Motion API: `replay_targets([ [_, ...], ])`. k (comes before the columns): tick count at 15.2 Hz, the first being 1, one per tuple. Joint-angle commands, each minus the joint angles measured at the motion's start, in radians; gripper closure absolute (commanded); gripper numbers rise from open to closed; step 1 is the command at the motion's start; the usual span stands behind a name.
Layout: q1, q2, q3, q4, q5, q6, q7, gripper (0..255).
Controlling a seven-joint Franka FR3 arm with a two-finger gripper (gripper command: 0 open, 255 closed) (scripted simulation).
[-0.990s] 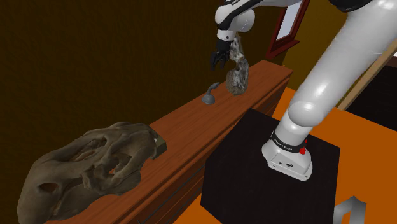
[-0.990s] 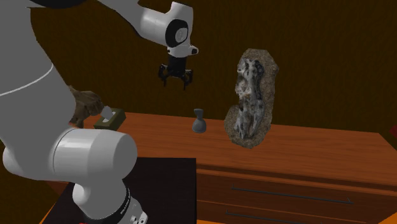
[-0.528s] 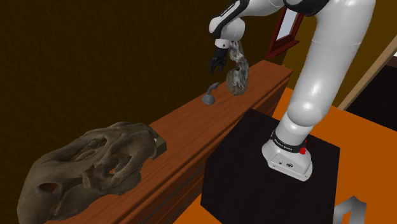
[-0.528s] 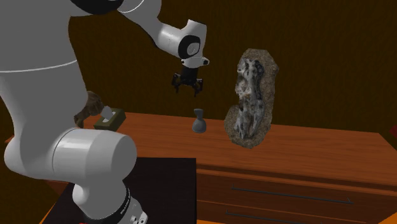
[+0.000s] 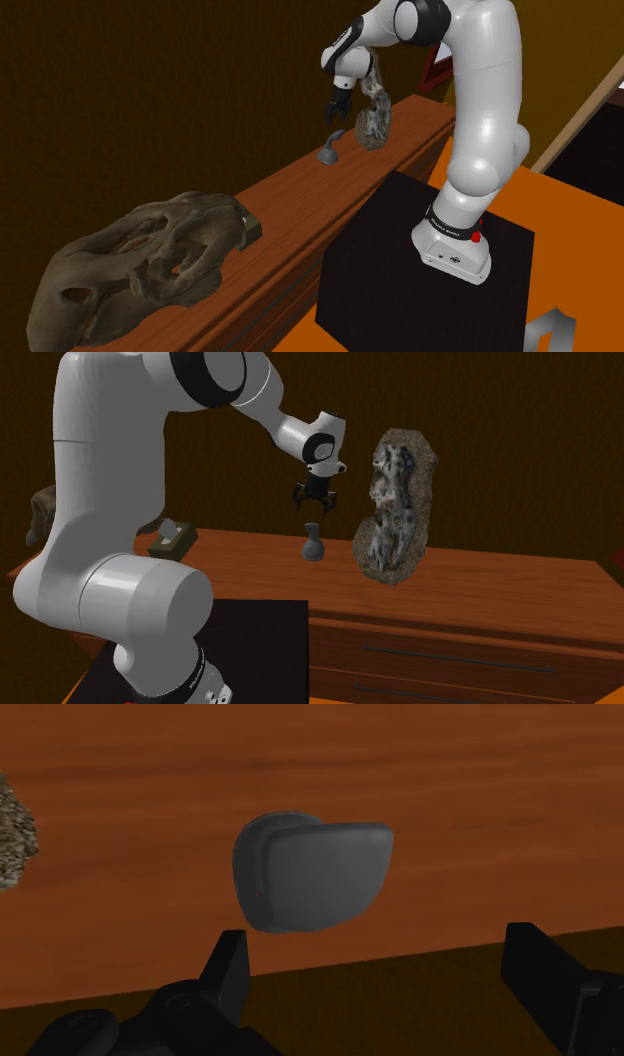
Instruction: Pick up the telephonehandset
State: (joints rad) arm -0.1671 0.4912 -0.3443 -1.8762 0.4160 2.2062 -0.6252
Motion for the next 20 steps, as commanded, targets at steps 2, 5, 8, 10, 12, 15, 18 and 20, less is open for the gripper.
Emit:
replay_targets([
  [2,-0.02,0.061,0.01,0.047,0.019,0.004,-0.013,0],
  [5,-0.025,0.089,0.019,0.047,0.033,0.03,-0.025,0],
  [8,-0.033,0.124,0.03,0.05,0.05,0.059,-0.039,0],
  [10,-0.033,0.124,0.03,0.05,0.05,0.059,-0.039,0],
  [12,-0.033,0.122,0.03,0.049,0.049,0.059,-0.039,255],
  [15,-0.033,0.122,0.03,0.049,0.05,0.059,-0.039,255],
  [18,-0.033,0.123,0.03,0.049,0.05,0.059,-0.039,255],
  [20,-0.033,0.124,0.03,0.05,0.05,0.059,-0.039,255],
])
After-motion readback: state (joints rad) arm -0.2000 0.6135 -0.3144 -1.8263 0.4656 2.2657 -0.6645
